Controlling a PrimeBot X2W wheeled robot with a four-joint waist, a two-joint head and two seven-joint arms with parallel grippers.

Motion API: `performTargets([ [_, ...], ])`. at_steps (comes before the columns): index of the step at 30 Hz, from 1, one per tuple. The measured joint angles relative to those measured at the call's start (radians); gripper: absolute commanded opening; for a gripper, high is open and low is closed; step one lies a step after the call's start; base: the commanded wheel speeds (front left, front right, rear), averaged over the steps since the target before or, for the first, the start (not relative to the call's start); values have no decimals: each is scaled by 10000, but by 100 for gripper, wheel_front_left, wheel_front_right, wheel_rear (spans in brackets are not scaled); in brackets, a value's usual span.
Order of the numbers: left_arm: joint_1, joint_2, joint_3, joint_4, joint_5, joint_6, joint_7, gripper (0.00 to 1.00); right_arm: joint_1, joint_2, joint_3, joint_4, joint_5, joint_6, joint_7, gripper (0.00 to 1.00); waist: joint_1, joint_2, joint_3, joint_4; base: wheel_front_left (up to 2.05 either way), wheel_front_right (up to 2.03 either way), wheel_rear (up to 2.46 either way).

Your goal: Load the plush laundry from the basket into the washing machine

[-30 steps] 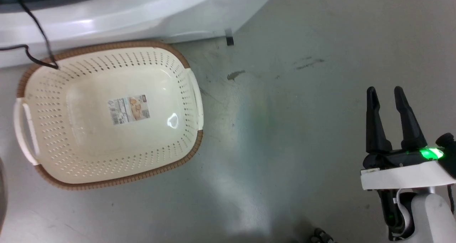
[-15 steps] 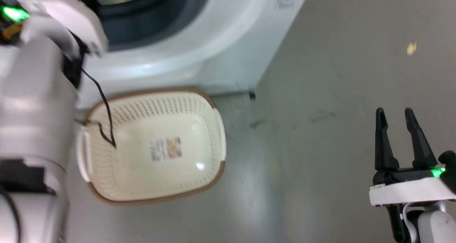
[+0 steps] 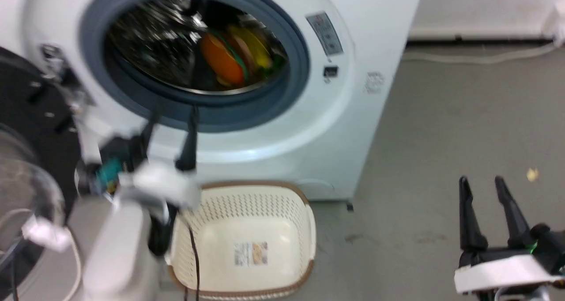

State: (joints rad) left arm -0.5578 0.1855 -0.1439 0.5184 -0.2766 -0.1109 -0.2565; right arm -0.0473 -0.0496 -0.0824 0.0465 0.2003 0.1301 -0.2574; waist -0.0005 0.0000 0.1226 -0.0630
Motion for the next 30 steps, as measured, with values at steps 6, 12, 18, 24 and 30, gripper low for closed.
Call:
performTargets([
  [6, 2720, -293, -61, -1808, 96, 439, 2, 100, 734, 2, 238, 21, -10, 0, 0, 100, 2, 0, -898, 574, 0, 0, 0],
  [12, 4530, -477, -81, -2907, 211, 974, 2, 100, 1292, 2, 600, 0, -197, 0, 2, 100, 3, 0, -1420, 1035, 0, 0, 0],
  [18, 5570, -757, -224, -3810, 571, 1423, 2, 100, 1714, 2, 685, -19, -240, 0, 2, 100, 4, 0, -1659, 1379, 0, 0, 0],
  [24, 6097, -846, -244, -4073, 729, 1475, 2, 100, 1894, 2, 698, 38, -236, 0, 0, 100, 5, 0, -1763, 1530, 0, 0, 0],
  [30, 6200, -907, -165, -3923, 782, 1432, 2, 100, 1983, 2, 694, 159, -232, 0, 2, 100, 5, 0, -1773, 1606, 0, 0, 0],
])
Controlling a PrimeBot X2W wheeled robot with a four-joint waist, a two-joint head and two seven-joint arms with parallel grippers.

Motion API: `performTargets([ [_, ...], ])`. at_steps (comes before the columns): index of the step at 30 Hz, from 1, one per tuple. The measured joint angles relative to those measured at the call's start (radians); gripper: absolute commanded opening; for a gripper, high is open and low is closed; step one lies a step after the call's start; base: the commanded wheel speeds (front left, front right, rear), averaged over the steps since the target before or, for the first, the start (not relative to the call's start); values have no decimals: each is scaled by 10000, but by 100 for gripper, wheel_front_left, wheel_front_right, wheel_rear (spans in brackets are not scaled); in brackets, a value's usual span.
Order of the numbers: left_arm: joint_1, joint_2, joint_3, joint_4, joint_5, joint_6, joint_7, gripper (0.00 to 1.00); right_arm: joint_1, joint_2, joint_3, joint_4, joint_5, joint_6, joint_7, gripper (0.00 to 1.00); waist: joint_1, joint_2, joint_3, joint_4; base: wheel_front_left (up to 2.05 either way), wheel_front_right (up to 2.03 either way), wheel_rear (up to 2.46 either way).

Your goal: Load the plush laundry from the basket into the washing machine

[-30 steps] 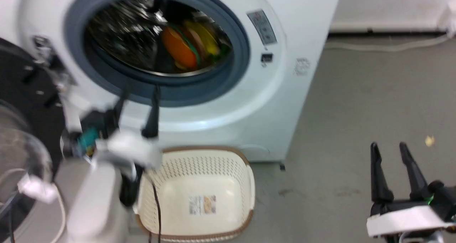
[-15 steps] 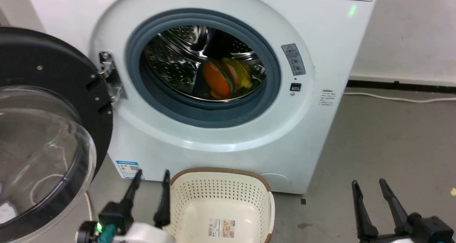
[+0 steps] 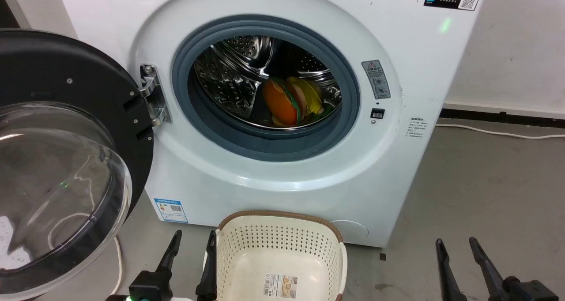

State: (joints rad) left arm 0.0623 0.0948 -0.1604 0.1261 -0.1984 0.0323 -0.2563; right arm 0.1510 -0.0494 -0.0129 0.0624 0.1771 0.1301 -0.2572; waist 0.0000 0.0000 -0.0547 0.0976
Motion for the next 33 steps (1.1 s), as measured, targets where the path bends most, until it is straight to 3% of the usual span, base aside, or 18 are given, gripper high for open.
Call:
performTargets([
  [3, 0, -123, 125, 75, -6, 2, 0, 100, 0, 0, 40, 92, 0, 0, 0, 100, 0, 0, 19, 30, 0, 0, 0],
  [4, 0, -153, 153, 79, -65, 4, 0, 0, 0, 0, 56, 113, 0, 0, -2, 0, 0, 0, 24, 36, 0, 0, 0],
  [33, -18, -192, 410, -125, 226, -15, 466, 0, -163, 0, 69, 33, -288, 0, 460, 0, 0, 0, 131, -160, 0, 0, 0],
])
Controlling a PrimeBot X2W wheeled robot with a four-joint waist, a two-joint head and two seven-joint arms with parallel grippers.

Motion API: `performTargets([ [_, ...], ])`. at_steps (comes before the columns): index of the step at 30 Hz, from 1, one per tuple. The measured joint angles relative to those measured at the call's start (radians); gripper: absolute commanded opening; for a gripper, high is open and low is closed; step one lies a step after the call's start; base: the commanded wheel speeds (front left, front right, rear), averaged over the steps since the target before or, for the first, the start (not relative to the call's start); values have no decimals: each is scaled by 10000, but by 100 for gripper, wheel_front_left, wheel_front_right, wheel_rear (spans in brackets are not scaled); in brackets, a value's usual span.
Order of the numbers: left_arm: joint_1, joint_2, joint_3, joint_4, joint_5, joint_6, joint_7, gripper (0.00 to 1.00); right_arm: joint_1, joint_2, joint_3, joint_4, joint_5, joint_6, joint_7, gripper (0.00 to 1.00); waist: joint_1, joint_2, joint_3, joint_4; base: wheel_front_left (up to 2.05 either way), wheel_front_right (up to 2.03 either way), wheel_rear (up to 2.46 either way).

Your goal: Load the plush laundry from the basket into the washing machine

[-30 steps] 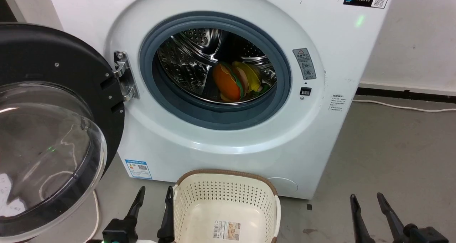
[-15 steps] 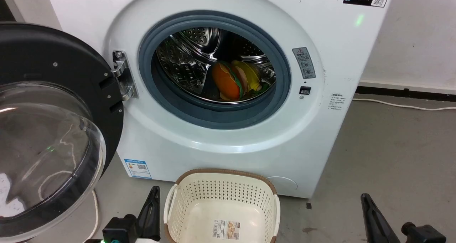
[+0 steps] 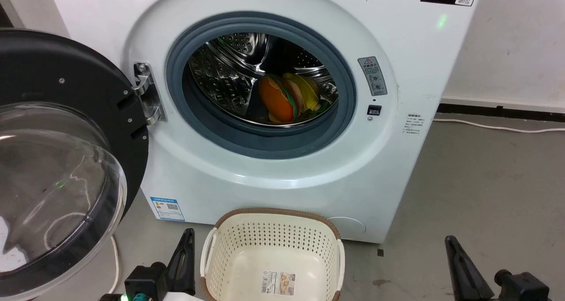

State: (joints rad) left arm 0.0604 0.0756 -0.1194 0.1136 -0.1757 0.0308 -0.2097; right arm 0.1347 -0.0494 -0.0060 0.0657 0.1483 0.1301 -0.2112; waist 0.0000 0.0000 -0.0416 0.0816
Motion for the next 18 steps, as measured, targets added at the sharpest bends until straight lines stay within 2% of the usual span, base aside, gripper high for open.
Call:
performTargets([
  [18, -44, -21, 176, -196, 276, -73, 374, 0, -171, 0, 12, -104, -247, 0, 397, 0, 0, 0, 73, -145, 0, 0, 0],
])
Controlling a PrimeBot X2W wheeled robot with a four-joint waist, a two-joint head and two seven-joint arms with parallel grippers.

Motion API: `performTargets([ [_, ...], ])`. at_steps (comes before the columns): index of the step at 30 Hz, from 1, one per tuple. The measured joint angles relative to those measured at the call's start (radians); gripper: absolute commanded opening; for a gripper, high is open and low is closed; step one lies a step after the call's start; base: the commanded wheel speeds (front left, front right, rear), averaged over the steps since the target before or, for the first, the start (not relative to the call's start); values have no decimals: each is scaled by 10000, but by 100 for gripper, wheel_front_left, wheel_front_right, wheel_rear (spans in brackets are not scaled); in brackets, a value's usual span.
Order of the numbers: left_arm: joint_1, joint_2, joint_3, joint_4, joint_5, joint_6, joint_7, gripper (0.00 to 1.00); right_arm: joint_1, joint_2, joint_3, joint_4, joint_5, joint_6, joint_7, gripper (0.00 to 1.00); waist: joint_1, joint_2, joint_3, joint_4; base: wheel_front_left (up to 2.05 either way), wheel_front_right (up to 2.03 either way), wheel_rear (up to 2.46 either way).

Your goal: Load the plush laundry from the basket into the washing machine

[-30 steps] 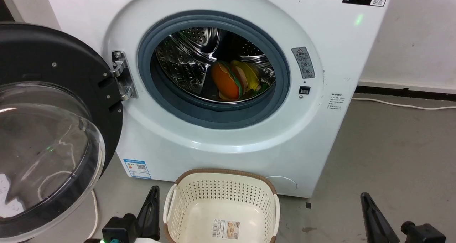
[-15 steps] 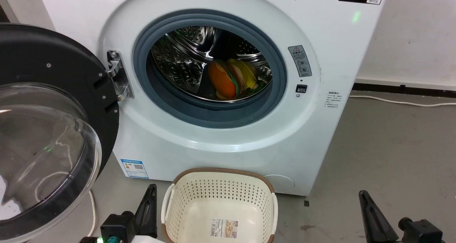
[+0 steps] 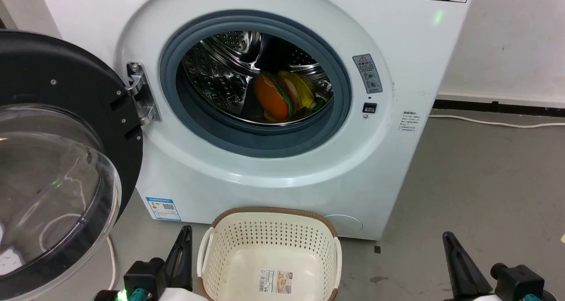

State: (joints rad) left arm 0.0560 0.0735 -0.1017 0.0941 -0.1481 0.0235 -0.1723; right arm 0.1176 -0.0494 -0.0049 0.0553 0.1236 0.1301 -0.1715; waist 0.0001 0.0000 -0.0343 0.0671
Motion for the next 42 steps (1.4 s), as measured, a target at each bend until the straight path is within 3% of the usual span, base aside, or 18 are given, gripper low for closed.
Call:
performTargets([
  [42, -200, -142, 518, -441, 767, -90, 884, 0, -476, 0, 25, -255, -608, 0, 894, 0, 0, 0, 180, -353, 0, 0, 0],
])
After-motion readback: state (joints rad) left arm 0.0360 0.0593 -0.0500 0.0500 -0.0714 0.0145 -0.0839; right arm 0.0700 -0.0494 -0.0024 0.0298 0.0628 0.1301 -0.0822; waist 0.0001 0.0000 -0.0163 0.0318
